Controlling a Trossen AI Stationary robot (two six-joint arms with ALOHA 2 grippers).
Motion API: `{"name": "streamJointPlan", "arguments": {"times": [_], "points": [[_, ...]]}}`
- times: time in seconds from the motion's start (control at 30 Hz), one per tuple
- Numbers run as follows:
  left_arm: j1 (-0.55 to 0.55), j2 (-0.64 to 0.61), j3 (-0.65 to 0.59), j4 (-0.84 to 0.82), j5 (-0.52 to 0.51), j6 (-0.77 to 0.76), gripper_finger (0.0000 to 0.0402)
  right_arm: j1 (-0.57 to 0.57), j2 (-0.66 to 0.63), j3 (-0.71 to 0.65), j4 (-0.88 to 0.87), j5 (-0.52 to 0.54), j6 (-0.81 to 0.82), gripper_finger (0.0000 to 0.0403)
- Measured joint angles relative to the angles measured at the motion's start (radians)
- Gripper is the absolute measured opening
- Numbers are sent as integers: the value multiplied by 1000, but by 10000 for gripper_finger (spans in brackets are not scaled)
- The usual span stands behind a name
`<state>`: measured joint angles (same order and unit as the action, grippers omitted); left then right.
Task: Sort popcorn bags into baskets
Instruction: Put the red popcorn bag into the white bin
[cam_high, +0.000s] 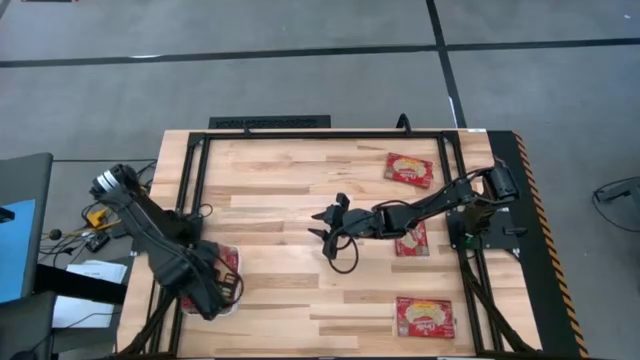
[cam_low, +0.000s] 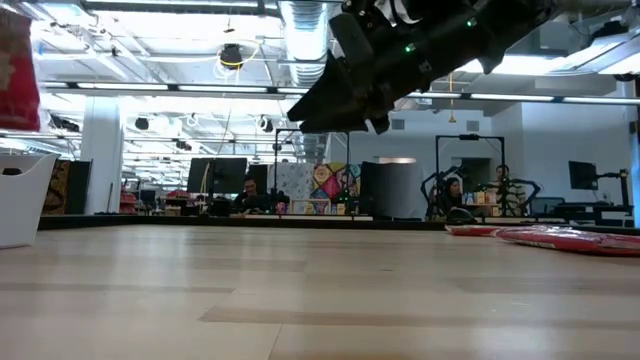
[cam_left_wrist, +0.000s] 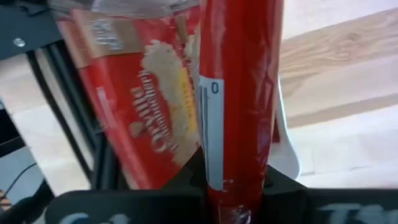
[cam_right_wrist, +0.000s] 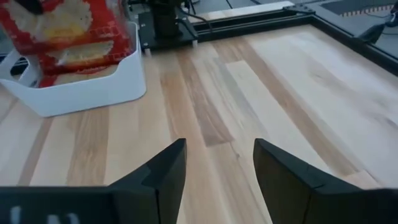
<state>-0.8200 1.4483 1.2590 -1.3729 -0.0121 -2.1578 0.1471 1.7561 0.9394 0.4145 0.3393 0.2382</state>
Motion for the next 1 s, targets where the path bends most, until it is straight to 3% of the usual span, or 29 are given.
{"name": "streamJointPlan", "arguments": {"times": [0.43, 0.63, 1.0], "points": [[-21, 125, -7, -16, 89, 8, 17, 4, 0, 0, -19, -2, -1, 209], [-24, 125, -37, -1, 67, -17, 19, 7, 0, 0, -21, -4, -1, 204], [-16, 124, -121, 35, 157, -56, 76, 15, 0, 0, -60, -8, -2, 204]]}}
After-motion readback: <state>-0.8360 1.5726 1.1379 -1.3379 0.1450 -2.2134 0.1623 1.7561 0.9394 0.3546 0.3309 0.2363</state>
